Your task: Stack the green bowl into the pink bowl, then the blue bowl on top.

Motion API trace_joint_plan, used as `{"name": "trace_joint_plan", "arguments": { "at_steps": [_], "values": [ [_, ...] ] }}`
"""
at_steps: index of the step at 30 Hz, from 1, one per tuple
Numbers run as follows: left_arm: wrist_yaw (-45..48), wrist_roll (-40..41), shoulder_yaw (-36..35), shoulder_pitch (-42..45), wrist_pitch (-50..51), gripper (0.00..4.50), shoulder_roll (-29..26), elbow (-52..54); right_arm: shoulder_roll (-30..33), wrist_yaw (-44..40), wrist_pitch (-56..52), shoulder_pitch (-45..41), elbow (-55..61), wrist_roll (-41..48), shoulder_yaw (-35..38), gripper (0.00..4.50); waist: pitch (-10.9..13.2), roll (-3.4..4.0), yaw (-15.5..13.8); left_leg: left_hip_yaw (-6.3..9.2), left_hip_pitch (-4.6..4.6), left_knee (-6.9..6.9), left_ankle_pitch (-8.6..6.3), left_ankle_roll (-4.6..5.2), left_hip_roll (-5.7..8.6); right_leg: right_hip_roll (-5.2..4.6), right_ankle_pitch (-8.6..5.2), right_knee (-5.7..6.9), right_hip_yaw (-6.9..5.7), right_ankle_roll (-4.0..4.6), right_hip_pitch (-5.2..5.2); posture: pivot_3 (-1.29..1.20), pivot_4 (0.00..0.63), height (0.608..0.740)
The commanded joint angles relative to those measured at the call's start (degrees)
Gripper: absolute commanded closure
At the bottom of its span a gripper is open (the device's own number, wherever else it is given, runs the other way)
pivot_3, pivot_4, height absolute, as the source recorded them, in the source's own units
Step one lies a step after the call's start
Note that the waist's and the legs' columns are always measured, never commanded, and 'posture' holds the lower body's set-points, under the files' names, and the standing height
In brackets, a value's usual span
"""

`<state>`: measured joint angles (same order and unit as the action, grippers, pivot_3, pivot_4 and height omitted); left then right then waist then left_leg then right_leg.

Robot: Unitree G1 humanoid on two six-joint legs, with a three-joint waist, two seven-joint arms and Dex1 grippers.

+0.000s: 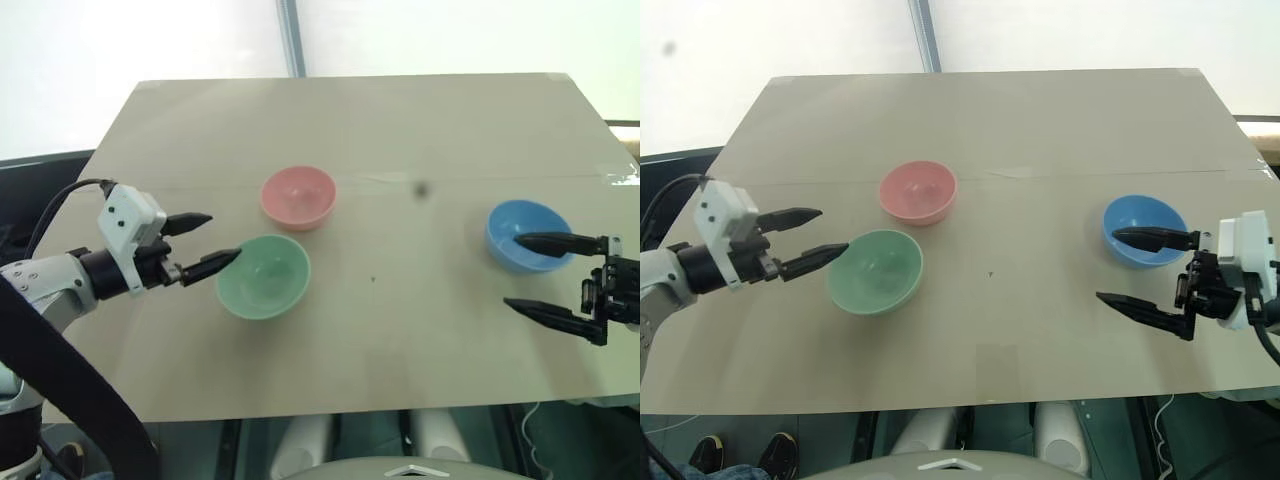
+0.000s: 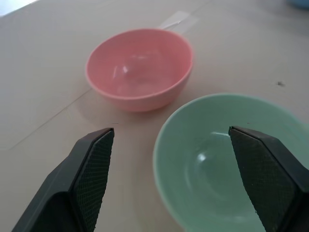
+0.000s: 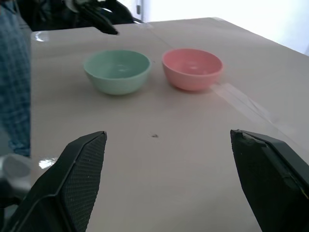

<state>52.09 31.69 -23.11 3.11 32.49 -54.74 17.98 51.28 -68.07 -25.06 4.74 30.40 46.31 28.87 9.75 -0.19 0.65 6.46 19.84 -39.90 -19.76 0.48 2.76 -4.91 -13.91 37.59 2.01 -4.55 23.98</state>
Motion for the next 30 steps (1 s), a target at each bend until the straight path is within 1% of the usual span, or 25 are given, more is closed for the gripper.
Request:
{"name": "trace_joint_plan", "arguments": {
  "at_steps": [1, 8, 11, 14, 18, 21, 27, 30],
  "values": [
    [0.2, -5.3, 4.4, 4.8, -4.5, 0.48, -1.9, -4.0, 1.0, 1.2, -1.1, -1.6, 2.9, 2.5, -0.4, 0.04, 0.0, -0.01, 0.0, 0.01, 0.01, 0.00, 0.00, 0.00, 0.01, 0.00, 0.00, -0.02, -0.01, 0.00, 0.00, 0.00, 0.150, 0.740],
    [7.6, -14.5, 17.6, 20.5, -17.0, 0.48, -1.0, -16.6, 1.8, 1.2, -1.3, -3.2, 1.8, 2.6, -0.9, 0.04, 0.0, -0.03, -0.3, 0.19, 0.15, 0.01, 0.00, -0.01, 0.06, -0.06, 0.00, -0.17, -0.23, 0.00, 0.01, 0.00, 0.150, 0.740],
    [11.4, -18.1, 22.9, 28.2, -22.8, 0.48, 1.1, -23.8, 1.9, 1.0, -0.9, -3.5, 1.4, 2.1, -1.1, 0.04, 0.0, -0.03, -0.3, 0.27, 0.22, 0.01, 0.01, -0.01, 0.10, -0.07, 0.00, -0.24, -0.33, 0.00, 0.01, 0.00, 0.150, 0.740],
    [15.7, -22.5, 28.0, 36.0, -30.8, 0.48, 3.4, -32.4, 1.5, 1.6, -0.7, -3.3, 1.6, 1.9, -0.8, 0.04, 0.0, -0.03, -0.3, 0.34, 0.31, 0.00, 0.01, -0.01, 0.19, -0.06, 0.01, -0.30, -0.44, 0.00, 0.03, 0.00, 0.150, 0.740],
    [20.3, -27.0, 32.0, 43.9, -39.5, 0.48, 5.5, -43.7, 1.2, 2.3, -0.3, -2.7, 2.1, 1.4, -0.4, 0.04, 0.0, -0.03, 0.1, 0.43, 0.54, -0.10, 0.01, -0.01, 0.25, -0.04, 0.01, -0.30, -0.54, 0.00, 0.19, 0.00, 0.150, 0.740],
    [23.6, -30.5, 34.4, 49.4, -46.1, 0.48, 5.8, -52.9, 1.1, 2.9, 0.0, -2.1, 2.3, 1.3, 0.2, 0.04, 0.0, -0.04, 0.3, 0.44, 1.01, -0.30, 0.02, -0.01, 0.30, -0.05, 0.01, -0.11, -0.54, -0.01, 0.64, 0.00, 0.150, 0.740],
    [28.4, -35.6, 37.1, 58.4, -55.0, 0.48, 6.5, -66.6, 0.7, 3.7, 0.6, -0.4, 2.9, 0.9, 1.2, 0.04, 0.0, -0.06, 0.2, 0.33, 1.08, -0.40, 0.02, -0.01, 0.37, -0.06, 0.01, 0.06, -0.58, -0.02, 0.71, 0.00, 0.150, 0.740],
    [28.8, -37.5, 37.7, 61.0, -58.7, 0.48, 7.4, -71.3, 0.7, 4.0, 0.8, 0.1, 3.1, 0.8, 1.5, 0.04, 0.0, -0.08, 0.2, 0.22, 1.09, -0.47, 0.02, 0.00, 0.39, -0.07, 0.00, 0.13, -0.59, -0.02, 0.69, 0.00, 0.150, 0.740]
  ]
}}
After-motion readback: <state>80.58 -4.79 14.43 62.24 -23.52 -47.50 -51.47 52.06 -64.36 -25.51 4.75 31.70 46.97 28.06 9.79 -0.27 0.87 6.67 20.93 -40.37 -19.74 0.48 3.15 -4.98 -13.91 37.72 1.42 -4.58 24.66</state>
